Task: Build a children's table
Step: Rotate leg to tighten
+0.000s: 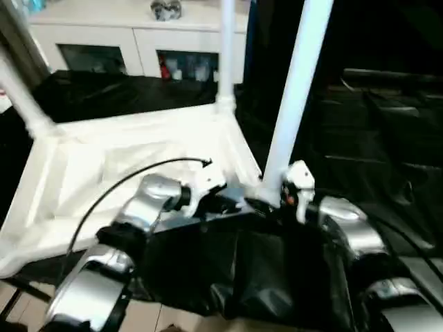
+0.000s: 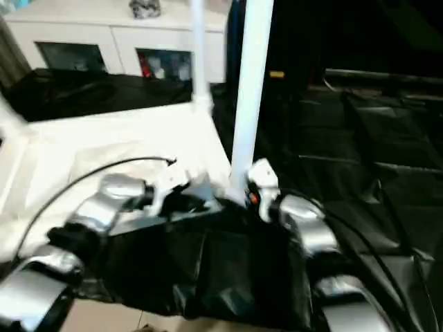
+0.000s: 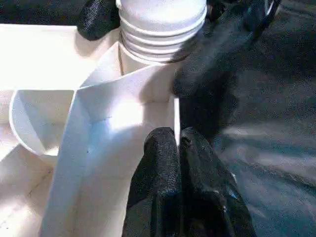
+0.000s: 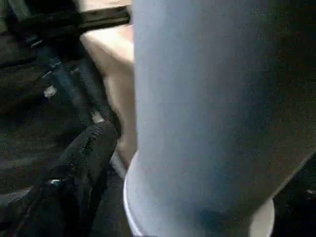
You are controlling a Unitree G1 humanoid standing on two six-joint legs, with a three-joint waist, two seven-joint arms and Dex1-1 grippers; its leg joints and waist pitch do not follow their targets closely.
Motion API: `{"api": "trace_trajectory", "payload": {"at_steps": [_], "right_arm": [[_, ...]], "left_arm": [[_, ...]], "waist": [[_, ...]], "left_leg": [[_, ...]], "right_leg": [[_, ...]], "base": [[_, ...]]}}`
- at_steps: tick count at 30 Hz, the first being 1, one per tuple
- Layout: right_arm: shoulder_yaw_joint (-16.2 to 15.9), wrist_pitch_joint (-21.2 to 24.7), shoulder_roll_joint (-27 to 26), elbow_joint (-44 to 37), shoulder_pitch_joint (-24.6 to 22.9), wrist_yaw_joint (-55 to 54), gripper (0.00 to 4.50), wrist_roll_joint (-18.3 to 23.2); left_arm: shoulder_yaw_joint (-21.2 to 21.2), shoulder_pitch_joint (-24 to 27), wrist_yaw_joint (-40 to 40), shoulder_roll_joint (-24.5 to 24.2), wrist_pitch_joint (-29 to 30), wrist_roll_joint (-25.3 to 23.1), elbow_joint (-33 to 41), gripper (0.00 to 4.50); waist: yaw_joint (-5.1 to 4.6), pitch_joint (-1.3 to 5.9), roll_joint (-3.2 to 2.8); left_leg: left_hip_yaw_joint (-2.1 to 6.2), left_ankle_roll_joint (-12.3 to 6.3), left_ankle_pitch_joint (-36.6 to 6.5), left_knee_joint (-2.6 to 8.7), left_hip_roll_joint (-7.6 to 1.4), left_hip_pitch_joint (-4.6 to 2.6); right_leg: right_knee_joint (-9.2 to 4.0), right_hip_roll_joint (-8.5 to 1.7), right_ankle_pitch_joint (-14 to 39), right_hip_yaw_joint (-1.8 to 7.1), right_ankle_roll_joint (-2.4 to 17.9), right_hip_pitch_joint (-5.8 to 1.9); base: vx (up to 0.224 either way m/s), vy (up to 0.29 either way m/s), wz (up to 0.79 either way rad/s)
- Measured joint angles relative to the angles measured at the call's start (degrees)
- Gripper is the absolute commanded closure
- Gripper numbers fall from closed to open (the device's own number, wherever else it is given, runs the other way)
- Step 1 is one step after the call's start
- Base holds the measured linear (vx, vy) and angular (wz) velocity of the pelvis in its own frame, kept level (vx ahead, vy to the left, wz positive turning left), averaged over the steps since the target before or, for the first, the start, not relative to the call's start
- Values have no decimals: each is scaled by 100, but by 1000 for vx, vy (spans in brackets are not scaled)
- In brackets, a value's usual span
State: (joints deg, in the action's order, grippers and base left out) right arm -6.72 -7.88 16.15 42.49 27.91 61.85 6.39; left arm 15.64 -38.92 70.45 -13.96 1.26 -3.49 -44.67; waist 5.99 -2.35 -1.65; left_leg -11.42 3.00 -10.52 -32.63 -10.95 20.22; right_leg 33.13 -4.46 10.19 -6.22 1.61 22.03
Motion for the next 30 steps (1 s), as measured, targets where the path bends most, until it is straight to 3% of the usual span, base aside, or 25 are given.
{"api": "trace_trajectory", "payload": {"at_steps": [4,8,20,23,30], "right_arm": [[-154,143,213,-359,-148,674,57,85],[-281,360,411,-667,-272,1163,89,191],[-327,730,474,-1018,-418,1478,173,281],[-130,706,245,-746,-322,950,174,260],[436,620,-352,255,220,-1218,177,156]], "left_arm": [[76,20,422,-148,-6,69,62,450],[133,62,790,-254,-5,105,148,450],[224,127,1071,-326,13,125,299,450],[129,115,650,-269,40,96,228,450],[-25,-210,-894,287,368,-174,-151,450]], "waist": [[56,-4,6],[89,-4,7],[178,-3,11],[172,1,17],[-10,-7,41]], "left_leg": [[0,0,0,0,0,2],[0,0,0,0,0,10],[0,0,0,-1,0,10],[0,0,0,-4,-1,-1],[0,1,1,-5,4,-11]], "right_leg": [[0,0,2,0,-3,0],[-2,0,4,2,-6,0],[-1,0,6,3,-8,-1],[8,0,4,4,-5,-3],[1,-1,16,10,-26,-6]], "base": [[0,0,0],[0,0,0],[0,0,0],[0,0,0],[0,0,0]]}}
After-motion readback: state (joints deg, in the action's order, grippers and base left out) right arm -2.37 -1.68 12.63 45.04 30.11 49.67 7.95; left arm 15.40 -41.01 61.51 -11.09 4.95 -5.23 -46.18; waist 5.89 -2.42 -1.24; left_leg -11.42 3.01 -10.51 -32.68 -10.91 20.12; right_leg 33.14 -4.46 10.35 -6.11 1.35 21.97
